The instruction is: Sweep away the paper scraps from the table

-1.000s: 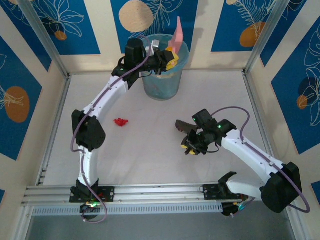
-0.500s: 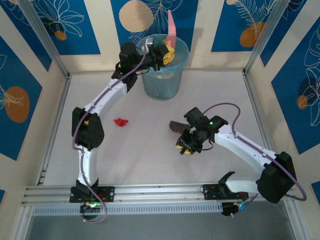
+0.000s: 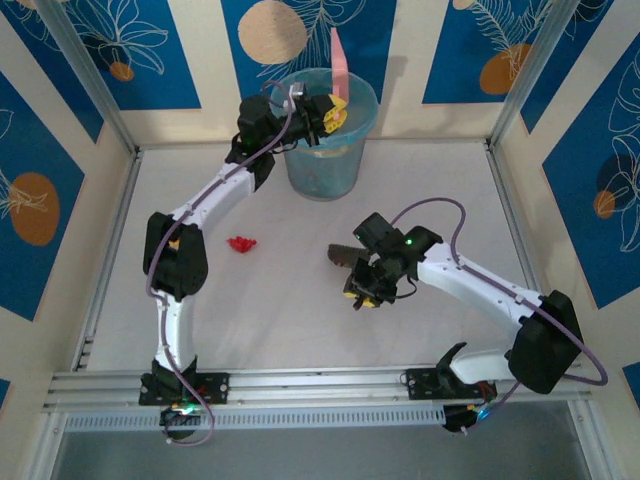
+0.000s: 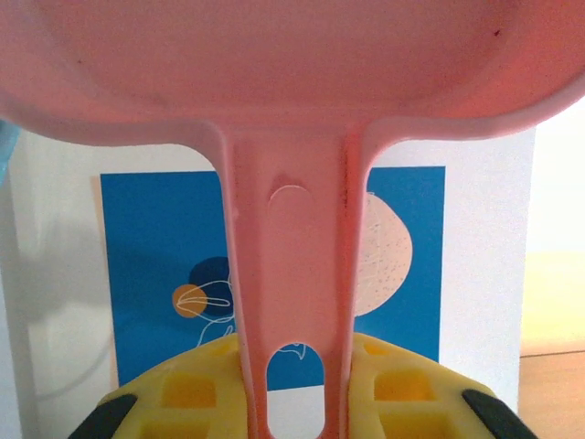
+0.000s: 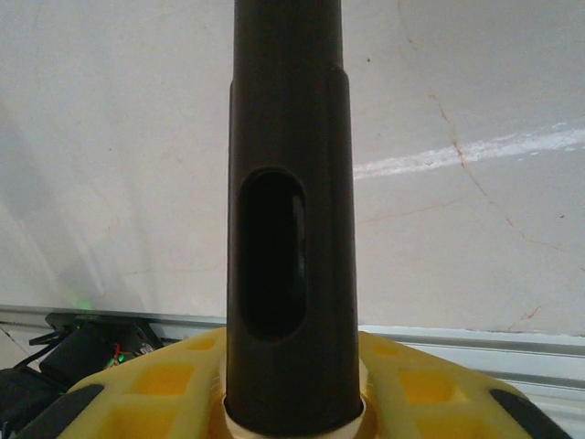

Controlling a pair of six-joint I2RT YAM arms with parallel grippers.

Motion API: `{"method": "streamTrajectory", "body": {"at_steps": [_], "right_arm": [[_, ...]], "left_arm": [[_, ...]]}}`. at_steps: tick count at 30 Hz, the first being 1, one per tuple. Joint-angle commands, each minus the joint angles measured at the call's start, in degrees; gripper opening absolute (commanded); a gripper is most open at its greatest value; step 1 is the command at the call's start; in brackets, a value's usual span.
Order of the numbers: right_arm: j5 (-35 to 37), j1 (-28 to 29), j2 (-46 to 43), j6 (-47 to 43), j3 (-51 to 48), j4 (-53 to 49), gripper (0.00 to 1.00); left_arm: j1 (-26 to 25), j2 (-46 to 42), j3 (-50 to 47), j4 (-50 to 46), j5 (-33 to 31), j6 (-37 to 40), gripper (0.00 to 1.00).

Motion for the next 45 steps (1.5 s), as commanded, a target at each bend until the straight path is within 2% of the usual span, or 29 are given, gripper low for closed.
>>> {"method": "streamTrajectory", "body": {"at_steps": [1, 7, 15, 22, 27, 30, 35, 39, 42, 45], "right_arm": [[0.0, 0.8, 0.8, -0.5, 1.6, -1.8, 0.00], [0.4, 1.2, 0.8, -0.5, 1.9, -2.2, 0.00], [1.2, 1.9, 0.6, -0.9, 2.7, -1.9, 0.00], [4.5, 3.4, -0.5, -3.2, 4.5, 0.5, 0.00], [7.8, 5.8, -1.8, -7.3, 5.9, 4.5, 0.00], [10.3, 8.2, -2.8, -11.1, 6.4, 8.1, 0.00], [14.8, 10.7, -2.7, -17.8, 8.6, 11.2, 0.00], [15.6, 11.7, -1.0, -23.9, 10.6, 14.3, 0.00], [15.1, 12.1, 2.7, -27.9, 13.8, 14.5, 0.00], [14.4, 12.9, 7.7, -31.9, 18.8, 14.3, 0.00]], "left_arm": [[1.1, -1.1, -0.9, 6.9, -1.0, -2.4, 0.00], [1.2, -0.2, -1.8, 11.9, -2.5, -6.7, 0.00], [1.2, -1.9, -1.5, 9.3, -0.9, -3.5, 0.00], [1.2, -6.4, -2.3, 3.1, 2.4, 4.8, 0.00], [1.2, -13.3, -8.2, 0.0, 4.5, 12.5, 0.00], [1.2, -19.8, -12.3, -8.4, 4.8, 23.3, 0.00], [1.2, -29.6, -15.6, -28.0, 1.9, 43.1, 0.00], [1.2, -34.7, -16.2, -40.2, -1.1, 53.2, 0.00], [1.4, -38.1, -16.1, -51.1, -6.5, 61.0, 0.00], [1.9, -41.4, -15.8, -63.6, -16.5, 67.9, 0.00]]}}
